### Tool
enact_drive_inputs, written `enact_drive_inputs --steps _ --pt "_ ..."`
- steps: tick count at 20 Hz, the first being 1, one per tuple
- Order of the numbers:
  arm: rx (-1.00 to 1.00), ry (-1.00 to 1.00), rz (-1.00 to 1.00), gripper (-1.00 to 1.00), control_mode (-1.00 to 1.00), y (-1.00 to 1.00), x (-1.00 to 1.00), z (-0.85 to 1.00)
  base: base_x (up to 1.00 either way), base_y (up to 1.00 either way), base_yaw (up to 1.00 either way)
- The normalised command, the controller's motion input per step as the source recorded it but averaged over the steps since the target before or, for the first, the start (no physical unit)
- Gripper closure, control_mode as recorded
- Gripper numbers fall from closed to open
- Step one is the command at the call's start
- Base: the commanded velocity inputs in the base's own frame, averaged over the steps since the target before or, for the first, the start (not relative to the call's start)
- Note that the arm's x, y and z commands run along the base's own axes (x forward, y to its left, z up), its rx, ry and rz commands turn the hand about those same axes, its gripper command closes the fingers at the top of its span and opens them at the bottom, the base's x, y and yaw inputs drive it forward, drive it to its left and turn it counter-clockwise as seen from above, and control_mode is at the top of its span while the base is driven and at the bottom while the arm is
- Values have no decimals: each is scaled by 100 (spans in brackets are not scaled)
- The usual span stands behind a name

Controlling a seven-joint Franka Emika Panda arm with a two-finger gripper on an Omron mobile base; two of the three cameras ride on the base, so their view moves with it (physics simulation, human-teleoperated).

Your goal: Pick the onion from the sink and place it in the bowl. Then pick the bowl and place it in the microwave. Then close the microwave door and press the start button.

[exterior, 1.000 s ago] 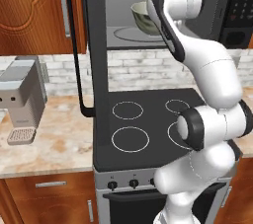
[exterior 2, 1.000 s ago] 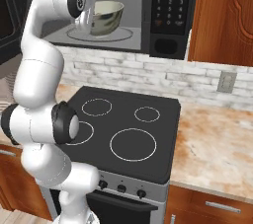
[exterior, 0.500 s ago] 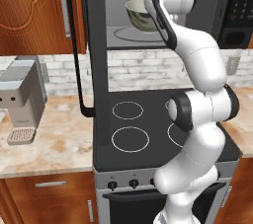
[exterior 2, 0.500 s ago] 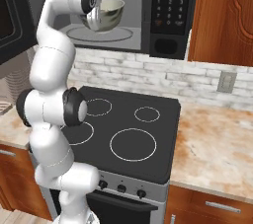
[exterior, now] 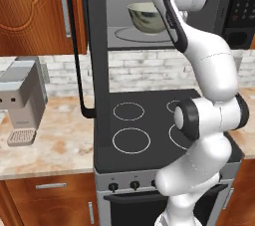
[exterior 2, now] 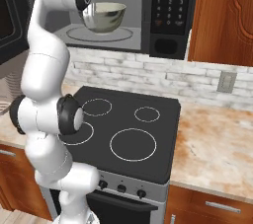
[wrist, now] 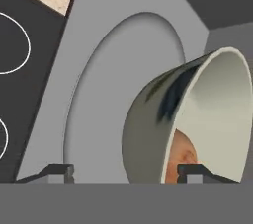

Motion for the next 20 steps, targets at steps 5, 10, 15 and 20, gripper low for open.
enact_drive_inputs --steps 5,10,15,20 --pt "0 -24 2 -100 -100 12 -100 -44 0 0 0" --pt "0 -14 2 -100 -100 20 -100 -68 0 0 0" --pt "0 -13 2 -100 -100 20 -100 -46 0 0 0" --pt "0 -1 9 -100 -100 8 -100 6 0 0 0"
